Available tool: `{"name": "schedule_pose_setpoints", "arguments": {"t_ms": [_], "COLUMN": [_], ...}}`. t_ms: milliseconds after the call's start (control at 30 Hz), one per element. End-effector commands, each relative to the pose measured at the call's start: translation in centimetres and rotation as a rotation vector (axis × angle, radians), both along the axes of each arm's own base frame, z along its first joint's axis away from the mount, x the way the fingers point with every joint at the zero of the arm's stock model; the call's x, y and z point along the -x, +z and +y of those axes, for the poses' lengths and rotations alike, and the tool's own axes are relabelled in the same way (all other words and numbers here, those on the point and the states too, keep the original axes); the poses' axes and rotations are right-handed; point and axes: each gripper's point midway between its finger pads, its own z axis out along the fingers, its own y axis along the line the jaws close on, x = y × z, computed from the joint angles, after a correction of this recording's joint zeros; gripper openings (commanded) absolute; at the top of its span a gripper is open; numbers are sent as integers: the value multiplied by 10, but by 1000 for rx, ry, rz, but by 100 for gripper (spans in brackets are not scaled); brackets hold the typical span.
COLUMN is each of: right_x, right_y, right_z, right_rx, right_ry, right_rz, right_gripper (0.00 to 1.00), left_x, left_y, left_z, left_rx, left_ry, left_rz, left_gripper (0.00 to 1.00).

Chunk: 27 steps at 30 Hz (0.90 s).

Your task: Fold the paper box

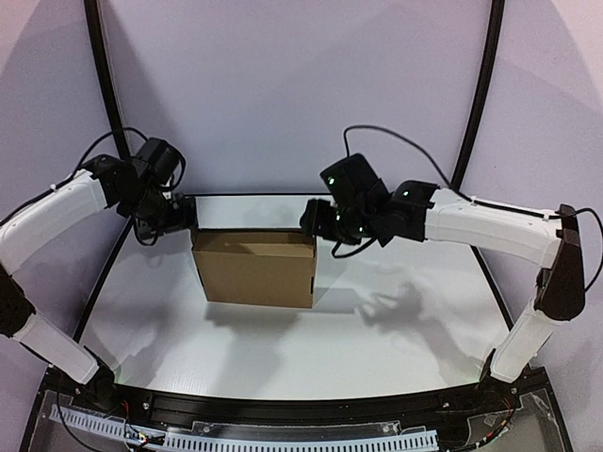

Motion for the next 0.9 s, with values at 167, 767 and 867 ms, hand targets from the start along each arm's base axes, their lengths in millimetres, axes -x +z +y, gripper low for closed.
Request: {"name": "schedule_pose_setpoints", "arguments": {"t_ms": [167,767,867], "right_x": [38,69,72], "right_y": [-109,-161,-161], "right_z": [13,-13,-15], "right_rx": [-21,94,137], "right_ry": [68,-7,-17], "right_rz": [290,407,417], "right_gripper": [37,20,16], "left_x": [33,81,85], "left_y": [-59,-123,-125], "left_z": [0,21,20], "left_rx": [119,125,134], "left_ry": [31,111,113], "left_rz": [103,238,246], "left_gripper": [45,27,18]}}
